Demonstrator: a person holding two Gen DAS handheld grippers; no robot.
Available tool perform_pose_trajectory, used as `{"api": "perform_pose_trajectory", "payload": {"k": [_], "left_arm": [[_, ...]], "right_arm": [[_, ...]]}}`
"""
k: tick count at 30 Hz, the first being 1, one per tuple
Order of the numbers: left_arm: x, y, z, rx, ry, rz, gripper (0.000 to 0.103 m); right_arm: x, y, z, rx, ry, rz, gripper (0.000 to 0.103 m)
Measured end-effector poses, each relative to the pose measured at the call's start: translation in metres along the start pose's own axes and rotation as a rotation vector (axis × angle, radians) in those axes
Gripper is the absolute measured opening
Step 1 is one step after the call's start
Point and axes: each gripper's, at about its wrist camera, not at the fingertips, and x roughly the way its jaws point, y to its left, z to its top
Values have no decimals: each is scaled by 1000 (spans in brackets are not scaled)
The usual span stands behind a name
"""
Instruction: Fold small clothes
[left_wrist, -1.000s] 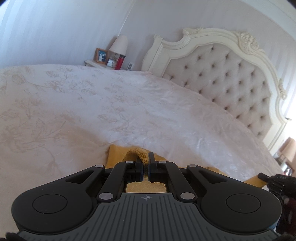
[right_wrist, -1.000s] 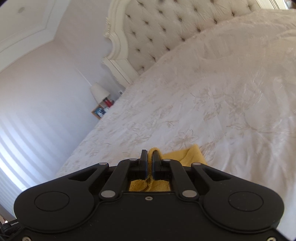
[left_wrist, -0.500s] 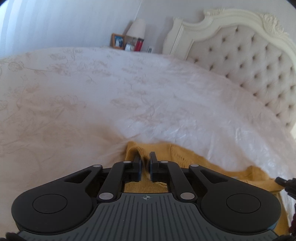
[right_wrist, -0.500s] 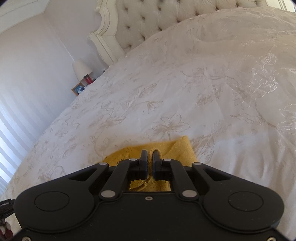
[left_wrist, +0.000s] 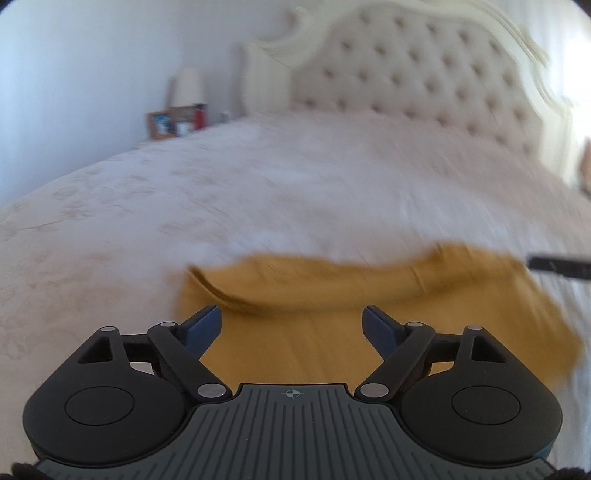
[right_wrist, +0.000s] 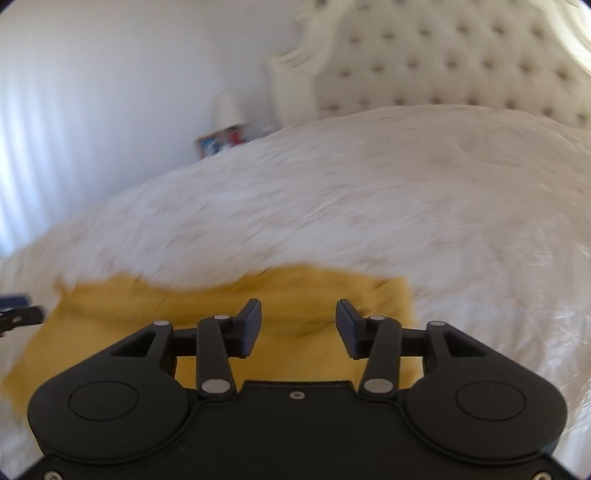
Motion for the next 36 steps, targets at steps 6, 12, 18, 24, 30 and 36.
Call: {"api": "perform_pose_trajectory", "payload": {"k": [6, 12, 18, 24, 30, 36], "left_arm": [[27, -13, -13, 39, 92, -29, 83], [64, 0, -6, -5, 187, -30, 86], [99, 12, 23, -24, 219, 12, 92], [126, 37, 44, -132, 237, 54, 91], [100, 42, 59, -156, 159, 81, 92], [55, 0, 36, -47, 138, 5, 95]], "right_arm": [[19, 36, -3, -113, 109, 56, 54], [66, 45, 6, -145, 231, 28, 54], [105, 32, 29, -68, 272, -19, 54], [118, 13, 42, -11, 243, -87, 54], [80, 8, 42, -16, 142, -43, 54], [45, 22, 9, -66, 150, 6, 59]]}}
